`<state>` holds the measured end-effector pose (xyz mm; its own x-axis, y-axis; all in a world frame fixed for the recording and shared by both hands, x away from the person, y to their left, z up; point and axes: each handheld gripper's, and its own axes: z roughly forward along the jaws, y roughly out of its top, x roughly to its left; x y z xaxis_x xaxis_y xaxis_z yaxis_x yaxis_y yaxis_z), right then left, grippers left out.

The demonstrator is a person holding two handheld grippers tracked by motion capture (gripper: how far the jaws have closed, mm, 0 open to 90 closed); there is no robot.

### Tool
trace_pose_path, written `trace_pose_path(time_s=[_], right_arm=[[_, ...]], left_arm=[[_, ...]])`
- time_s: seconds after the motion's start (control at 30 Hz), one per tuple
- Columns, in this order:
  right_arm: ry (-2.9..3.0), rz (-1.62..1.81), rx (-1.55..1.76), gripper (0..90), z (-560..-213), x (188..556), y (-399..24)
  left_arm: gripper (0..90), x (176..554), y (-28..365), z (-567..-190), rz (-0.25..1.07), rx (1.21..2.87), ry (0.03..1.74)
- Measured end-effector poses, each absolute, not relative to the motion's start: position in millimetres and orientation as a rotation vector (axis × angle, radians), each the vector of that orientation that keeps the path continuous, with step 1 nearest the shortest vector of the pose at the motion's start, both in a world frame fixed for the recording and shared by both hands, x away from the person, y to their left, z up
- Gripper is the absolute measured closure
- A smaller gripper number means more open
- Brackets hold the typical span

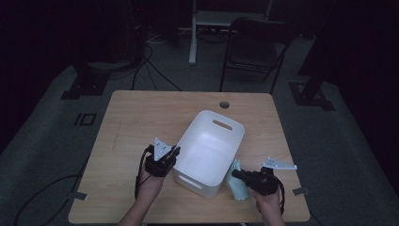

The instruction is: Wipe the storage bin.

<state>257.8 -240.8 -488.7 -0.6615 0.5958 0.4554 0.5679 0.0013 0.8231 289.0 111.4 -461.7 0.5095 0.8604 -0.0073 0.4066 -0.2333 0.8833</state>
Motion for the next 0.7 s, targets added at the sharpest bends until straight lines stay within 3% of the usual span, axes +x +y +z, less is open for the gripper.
trace_pose_path(time_s=[0.7], right_arm=[[2.282,1.597,1.402,84.3,-530.9,284.3,-231.4]], left_arm=[[82.8,288.7,108.7,-461.6,0.622,1.861,1.031]])
